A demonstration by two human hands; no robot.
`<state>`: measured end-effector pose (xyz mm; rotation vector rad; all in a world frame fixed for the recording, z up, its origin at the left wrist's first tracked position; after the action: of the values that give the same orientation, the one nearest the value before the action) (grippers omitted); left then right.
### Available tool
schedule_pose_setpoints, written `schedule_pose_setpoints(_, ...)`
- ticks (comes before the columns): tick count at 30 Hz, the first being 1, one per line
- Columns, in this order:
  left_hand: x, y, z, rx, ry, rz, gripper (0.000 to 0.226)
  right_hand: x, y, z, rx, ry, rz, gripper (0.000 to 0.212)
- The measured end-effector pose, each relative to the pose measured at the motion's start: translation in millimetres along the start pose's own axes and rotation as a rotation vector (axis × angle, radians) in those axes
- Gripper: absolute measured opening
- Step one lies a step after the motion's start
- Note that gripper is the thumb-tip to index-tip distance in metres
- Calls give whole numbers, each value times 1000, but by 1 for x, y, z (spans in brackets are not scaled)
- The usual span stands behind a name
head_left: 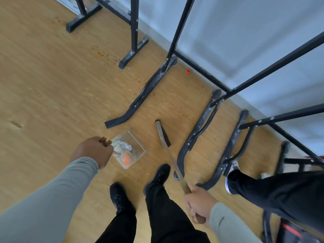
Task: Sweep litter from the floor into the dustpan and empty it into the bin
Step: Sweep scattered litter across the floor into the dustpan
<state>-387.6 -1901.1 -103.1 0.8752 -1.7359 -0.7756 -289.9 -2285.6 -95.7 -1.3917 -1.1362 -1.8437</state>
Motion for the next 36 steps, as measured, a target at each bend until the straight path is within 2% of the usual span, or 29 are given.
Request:
schedule_pose_setpoints(2, 6, -1, 2, -16, -6, 1, 12, 9, 31, 1, -91, 18, -27, 55)
schedule_pose_setpoints(5, 8, -5, 3, -2, -8, -10, 9, 20, 85, 6, -188, 10, -191, 54)
schedule_pose_setpoints(9, 6, -9, 4, 24, 0, -11, 9, -13, 118, 57, 75, 110, -375, 55)
schedule_pose_setpoints(12, 5, -10, 8, 24, -3, -27, 9, -73, 119, 123, 416, 220, -470, 62)
schedule_pose_setpoints(16, 0, -11, 10, 43, 3, -51, 10, -128, 71, 159, 753, 250, -403, 78)
schedule_pose_setpoints(20, -2, -12, 5, 33, -1, -60, 10, -118, 34, 104, 871, 247, -340, 86)
schedule_pose_setpoints(26, 0, -11, 7, 2, -7, -46, 9, -57, 51, -33, 987, 91, -229, 91)
schedule_pose_setpoints(30, 6, -11, 9, 21, -9, -27, 8, -31, 67, -70, 920, 69, -182, 74)
schedule_pose_setpoints(33, 17, -9, 19, 40, -25, 31, 8, -13, 86, -66, 688, 187, -255, 58)
schedule_pose_setpoints(36, 30, 1, 41, 48, -34, 65, 6, 12, 102, -68, 426, 90, -300, 49)
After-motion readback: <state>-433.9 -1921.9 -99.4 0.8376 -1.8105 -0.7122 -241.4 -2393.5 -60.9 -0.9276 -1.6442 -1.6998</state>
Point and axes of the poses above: each hand's wrist, its own x-axis away from the middle knuckle, its own y-axis out of the back of the hand, z = x × y, the point moved 10 cm from there along -x, towards the middle knuckle, and after that the axes turned 13 degrees about -z, right-handed, at the moved point
